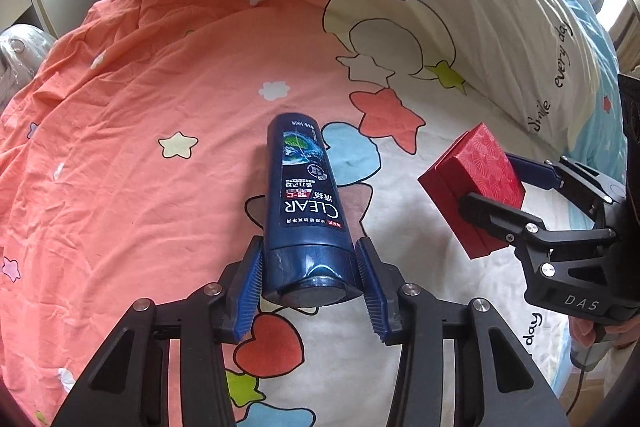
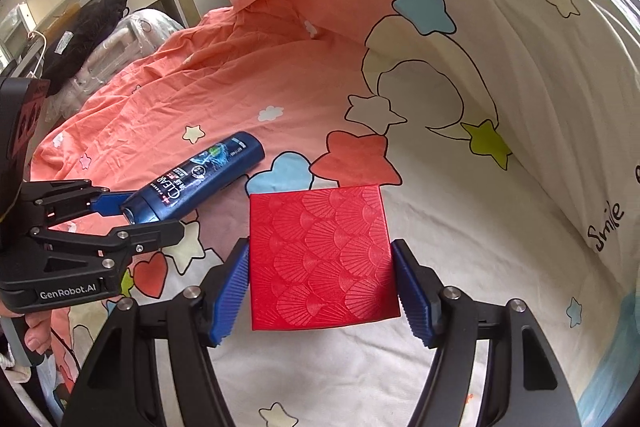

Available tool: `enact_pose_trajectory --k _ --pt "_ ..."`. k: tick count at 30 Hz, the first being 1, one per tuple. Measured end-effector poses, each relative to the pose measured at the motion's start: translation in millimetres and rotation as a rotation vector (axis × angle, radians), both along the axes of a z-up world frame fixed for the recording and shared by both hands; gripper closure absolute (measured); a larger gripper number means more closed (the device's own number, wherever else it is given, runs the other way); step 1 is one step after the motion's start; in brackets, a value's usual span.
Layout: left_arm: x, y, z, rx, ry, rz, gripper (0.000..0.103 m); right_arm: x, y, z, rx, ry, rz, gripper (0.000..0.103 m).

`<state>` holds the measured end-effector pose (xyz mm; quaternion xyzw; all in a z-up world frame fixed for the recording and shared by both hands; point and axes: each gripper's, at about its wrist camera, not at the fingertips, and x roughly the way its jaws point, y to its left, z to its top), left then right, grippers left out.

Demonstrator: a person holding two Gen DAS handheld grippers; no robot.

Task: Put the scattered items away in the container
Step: 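Lift the shampoo bottle with the left gripper while the right lifts the red box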

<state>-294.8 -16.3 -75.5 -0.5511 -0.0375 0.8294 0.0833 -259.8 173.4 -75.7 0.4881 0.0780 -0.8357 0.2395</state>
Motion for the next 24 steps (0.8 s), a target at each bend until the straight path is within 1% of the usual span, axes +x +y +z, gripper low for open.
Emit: enact_pose_trajectory --k 9,24 --pt "13.3 -1.4 23.9 0.008 0.022 -0.015 0.061 21.7 -2.1 18.8 -0.005 0.006 -0.011 0.038" --pt "33.5 6.9 56.1 0.023 0.053 -0.052 0.065 55.2 9.0 42.7 -0.004 0.022 -0.058 0.038"
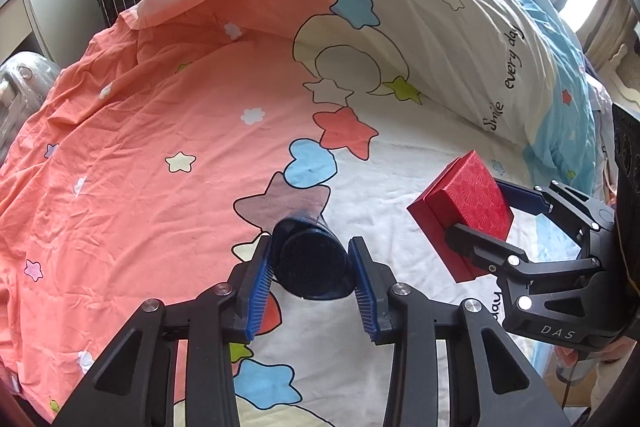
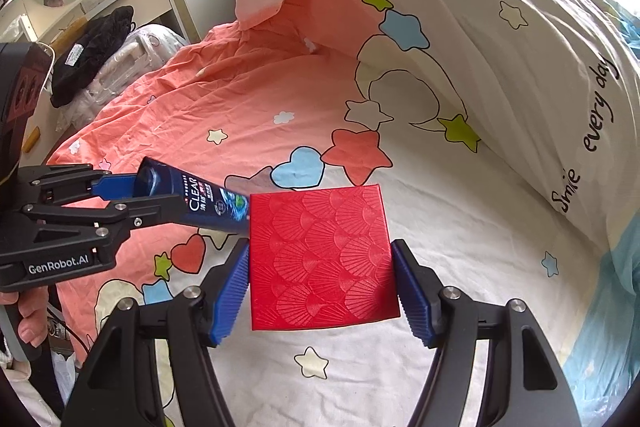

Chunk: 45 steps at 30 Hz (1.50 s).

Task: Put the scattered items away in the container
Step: 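Lift the shampoo bottle with the left gripper while the right lifts the red box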

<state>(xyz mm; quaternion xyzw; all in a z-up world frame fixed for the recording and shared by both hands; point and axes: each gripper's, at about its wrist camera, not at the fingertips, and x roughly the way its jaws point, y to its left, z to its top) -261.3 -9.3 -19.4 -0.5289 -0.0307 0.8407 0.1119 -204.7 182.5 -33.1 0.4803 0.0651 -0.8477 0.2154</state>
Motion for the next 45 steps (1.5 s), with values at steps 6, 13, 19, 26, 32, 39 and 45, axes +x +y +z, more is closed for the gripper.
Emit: enact_pose_trajectory --k 6,13,19,26,32,39,45 --pt "6.2 3.4 10.3 0.002 0.014 -0.010 0.068 10.4 1.8 7.1 0.005 0.005 -0.006 0.038" --pt "8.7 4.2 16.1 0.002 0.022 -0.013 0.068 15.5 3.5 8.8 0.002 0.003 -0.011 0.038" --pt "7.5 4.7 15.3 0.003 0.022 -0.011 0.069 16.9 4.3 8.2 -0.003 -0.001 -0.011 0.038" --pt "3.4 4.9 14.7 0.000 0.033 0.000 0.070 15.8 6.1 3.8 -0.004 -0.012 -0.015 0.038" --pt "8.0 5.6 16.1 -0.005 0.046 -0.003 0.070 15.6 6.5 4.0 -0.006 -0.012 -0.015 0.038" --pt "10.4 6.0 27.4 0.001 0.058 -0.007 0.070 21.8 6.8 12.5 -0.014 0.001 -0.022 0.038" --pt "19.1 11.9 35.5 -0.010 0.063 -0.035 0.070 31.8 10.8 24.0 -0.005 0.017 -0.058 0.039"
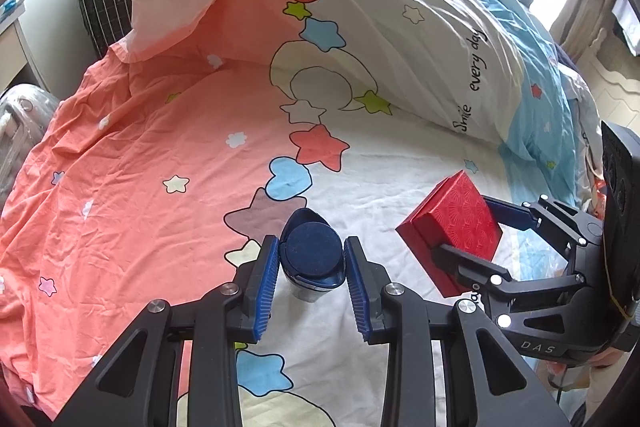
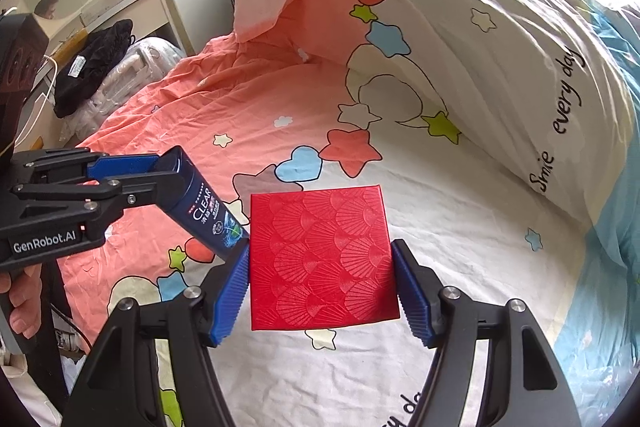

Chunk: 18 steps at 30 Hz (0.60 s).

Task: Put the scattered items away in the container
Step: 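Lift the shampoo bottle with the left gripper while the right lifts the red box, then carry the shampoo bottle and red box with both grippers toward the cardboard box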

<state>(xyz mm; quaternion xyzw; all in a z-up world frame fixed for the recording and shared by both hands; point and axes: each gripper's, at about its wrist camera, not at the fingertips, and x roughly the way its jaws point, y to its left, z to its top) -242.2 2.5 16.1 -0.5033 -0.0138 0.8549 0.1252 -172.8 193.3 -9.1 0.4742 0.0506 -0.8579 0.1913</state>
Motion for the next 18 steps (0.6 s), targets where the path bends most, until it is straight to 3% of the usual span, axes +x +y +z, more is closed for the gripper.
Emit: enact_pose_trajectory --k 18 --pt "49.0 43.0 29.5 -0.017 0.030 -0.133 0.070 74.8 25.8 49.5 0.076 0.067 -0.066 0.039"
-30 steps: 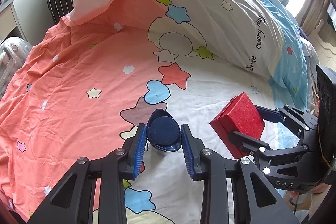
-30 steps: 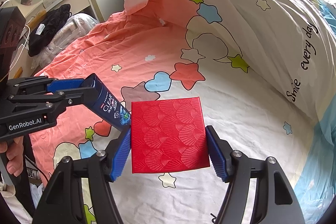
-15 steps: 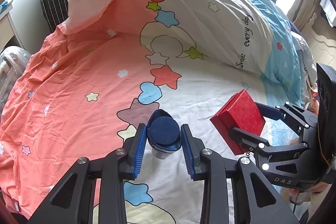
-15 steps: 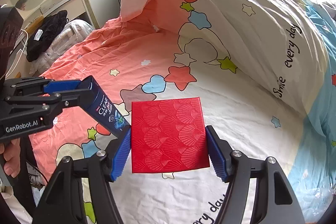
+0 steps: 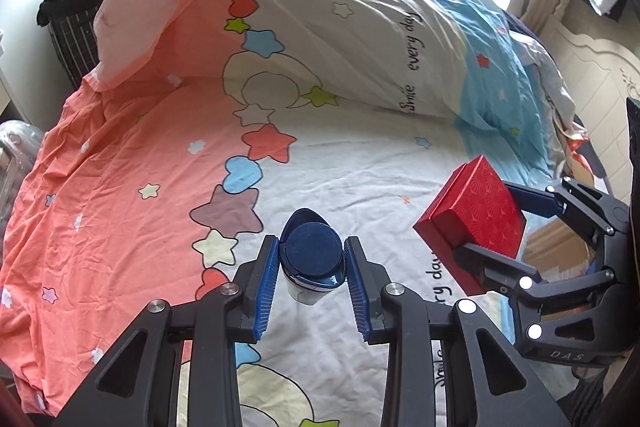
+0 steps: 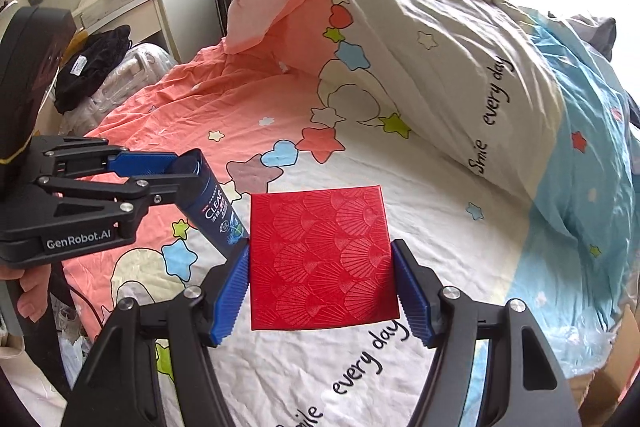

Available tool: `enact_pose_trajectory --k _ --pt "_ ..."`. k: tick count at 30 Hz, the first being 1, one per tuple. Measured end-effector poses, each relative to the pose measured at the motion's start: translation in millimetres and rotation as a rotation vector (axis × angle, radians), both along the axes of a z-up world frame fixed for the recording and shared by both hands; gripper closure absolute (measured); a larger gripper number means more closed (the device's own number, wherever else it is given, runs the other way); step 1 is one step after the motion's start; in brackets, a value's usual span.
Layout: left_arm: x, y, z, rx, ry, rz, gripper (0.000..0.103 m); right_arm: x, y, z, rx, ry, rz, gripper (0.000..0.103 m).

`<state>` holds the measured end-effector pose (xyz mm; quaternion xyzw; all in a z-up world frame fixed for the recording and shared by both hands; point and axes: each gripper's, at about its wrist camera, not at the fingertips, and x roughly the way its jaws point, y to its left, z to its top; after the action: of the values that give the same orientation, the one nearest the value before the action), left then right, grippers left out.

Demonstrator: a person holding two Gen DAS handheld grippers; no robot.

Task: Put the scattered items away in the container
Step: 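Carry the shampoo bottle and red box with both grippers toward the cardboard box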

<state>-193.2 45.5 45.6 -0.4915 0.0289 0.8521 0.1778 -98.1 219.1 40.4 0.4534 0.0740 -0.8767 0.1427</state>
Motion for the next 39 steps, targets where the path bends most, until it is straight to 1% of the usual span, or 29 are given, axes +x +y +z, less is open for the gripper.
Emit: enact_pose_trajectory --k 5,9,19,27,36,39 --pt "16.9 16.8 8.7 -0.004 0.016 -0.044 0.070 18.7 16.2 8.6 0.032 -0.003 -0.028 0.039" --pt "31.4 31.5 17.3 -0.007 0.031 -0.083 0.070 35.0 31.9 20.5 0.052 0.016 -0.062 0.039" --pt "65.3 69.1 32.5 -0.018 0.059 -0.158 0.070 73.9 62.9 42.4 0.066 0.055 -0.123 0.039" --pt "89.1 104.7 39.7 -0.029 0.064 -0.233 0.070 107.4 88.0 58.0 0.070 0.079 -0.171 0.039" --pt "114.2 149.2 43.7 -0.049 0.077 -0.325 0.069 142.1 135.2 67.8 0.064 0.098 -0.283 0.039" --pt "121.3 161.4 44.9 -0.040 0.078 -0.352 0.069 150.8 143.6 69.3 0.085 0.097 -0.304 0.039"
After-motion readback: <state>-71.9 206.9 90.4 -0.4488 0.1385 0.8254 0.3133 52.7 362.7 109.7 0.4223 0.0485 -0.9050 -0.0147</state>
